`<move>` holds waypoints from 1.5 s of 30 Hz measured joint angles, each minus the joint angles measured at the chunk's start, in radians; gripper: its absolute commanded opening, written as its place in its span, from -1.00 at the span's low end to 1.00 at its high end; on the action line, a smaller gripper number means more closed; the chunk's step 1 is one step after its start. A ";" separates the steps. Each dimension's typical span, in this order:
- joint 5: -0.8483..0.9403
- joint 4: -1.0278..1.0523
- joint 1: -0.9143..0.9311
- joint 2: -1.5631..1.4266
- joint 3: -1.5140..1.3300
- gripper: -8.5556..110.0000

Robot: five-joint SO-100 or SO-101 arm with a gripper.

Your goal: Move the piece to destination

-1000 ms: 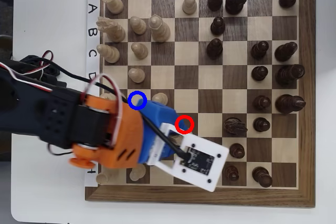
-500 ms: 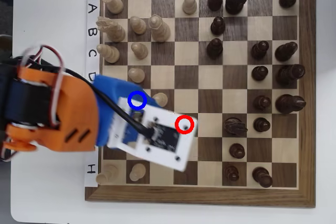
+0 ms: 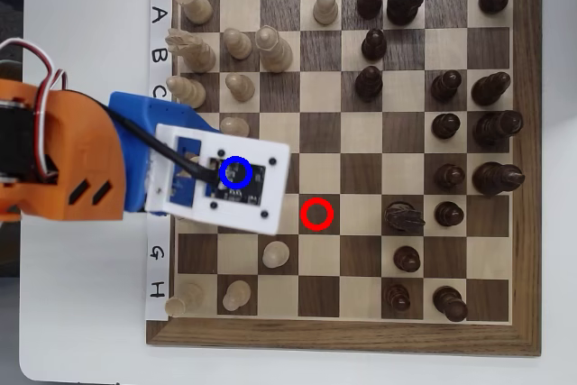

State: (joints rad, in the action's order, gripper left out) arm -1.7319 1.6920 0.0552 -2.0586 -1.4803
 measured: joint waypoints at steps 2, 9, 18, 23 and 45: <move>0.000 -0.002 -0.009 -0.025 -0.054 -0.86; -0.009 -0.040 -0.035 -0.083 -0.215 -0.86; -0.021 -0.114 -0.038 -0.098 -0.364 -0.86; -0.021 -0.144 -0.038 -0.100 -0.400 -0.86; -0.021 -0.391 -0.034 -0.100 -0.655 -0.86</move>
State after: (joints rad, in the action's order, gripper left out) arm -1.7533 1.3008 0.0215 -2.1583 -2.1353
